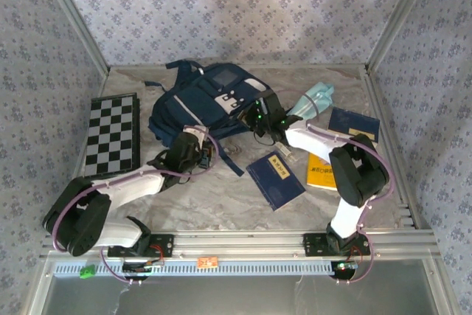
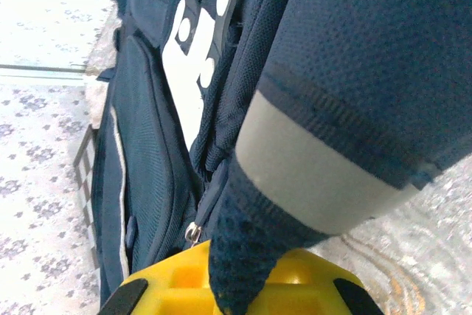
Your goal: Pack books, pencil case, and school supplies into a backpack
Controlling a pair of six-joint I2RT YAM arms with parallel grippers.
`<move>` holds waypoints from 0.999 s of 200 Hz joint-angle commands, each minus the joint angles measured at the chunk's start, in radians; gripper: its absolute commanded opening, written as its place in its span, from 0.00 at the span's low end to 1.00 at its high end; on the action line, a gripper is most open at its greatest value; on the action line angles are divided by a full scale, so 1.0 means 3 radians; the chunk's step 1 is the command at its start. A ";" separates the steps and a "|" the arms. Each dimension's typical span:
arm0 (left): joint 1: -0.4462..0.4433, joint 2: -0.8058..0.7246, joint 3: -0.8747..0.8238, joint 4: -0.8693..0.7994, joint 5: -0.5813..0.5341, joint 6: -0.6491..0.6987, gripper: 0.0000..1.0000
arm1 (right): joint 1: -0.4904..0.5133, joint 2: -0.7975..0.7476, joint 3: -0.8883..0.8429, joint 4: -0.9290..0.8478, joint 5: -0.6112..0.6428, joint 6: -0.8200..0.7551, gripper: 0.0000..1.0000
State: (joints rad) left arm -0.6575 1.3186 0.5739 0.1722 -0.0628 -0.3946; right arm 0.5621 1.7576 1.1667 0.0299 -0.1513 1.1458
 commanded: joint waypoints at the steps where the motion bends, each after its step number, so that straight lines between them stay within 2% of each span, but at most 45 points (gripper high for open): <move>1: -0.0118 0.0110 0.0322 -0.0424 0.0237 -0.0203 0.00 | -0.0160 0.0127 0.0342 -0.0099 -0.0023 -0.0271 0.00; 34: -0.0380 0.0374 0.0646 -0.0641 0.0131 -0.0438 0.00 | -0.0365 0.0403 0.0689 -0.0321 -0.0201 -0.0435 0.01; 55: -0.0305 0.0484 0.0808 -0.0970 -0.0137 -0.0557 0.00 | -0.0473 0.0529 0.0830 -0.0404 -0.0284 -0.0521 0.02; 74: -0.0181 0.0482 0.0791 -0.1006 -0.0045 -0.0542 0.00 | -0.0506 0.0624 0.0974 -0.0532 -0.0331 -0.0669 0.03; 108: -0.0132 0.0484 0.0796 -0.0955 0.0024 -0.0506 0.00 | -0.0509 0.0716 0.1092 -0.0700 -0.0423 -0.0787 0.10; 123: -0.0135 0.0545 0.0891 -0.0942 0.0081 -0.0475 0.00 | -0.0510 0.0686 0.1058 -0.0739 -0.0516 -0.0805 0.16; 162: -0.0127 0.0595 0.1014 -0.0972 0.0051 -0.0435 0.00 | -0.0524 0.0232 0.0575 -0.0710 -0.0534 -0.0813 0.48; 200: -0.0120 0.0588 0.1068 -0.1014 0.0086 -0.0362 0.00 | -0.0317 -0.0173 -0.0084 -0.0425 -0.0672 -0.0406 0.62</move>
State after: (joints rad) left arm -0.7002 1.4963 0.8452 -0.1219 -0.0486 -0.5297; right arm 0.4206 1.7870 1.2419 -0.1703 -0.3099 0.9451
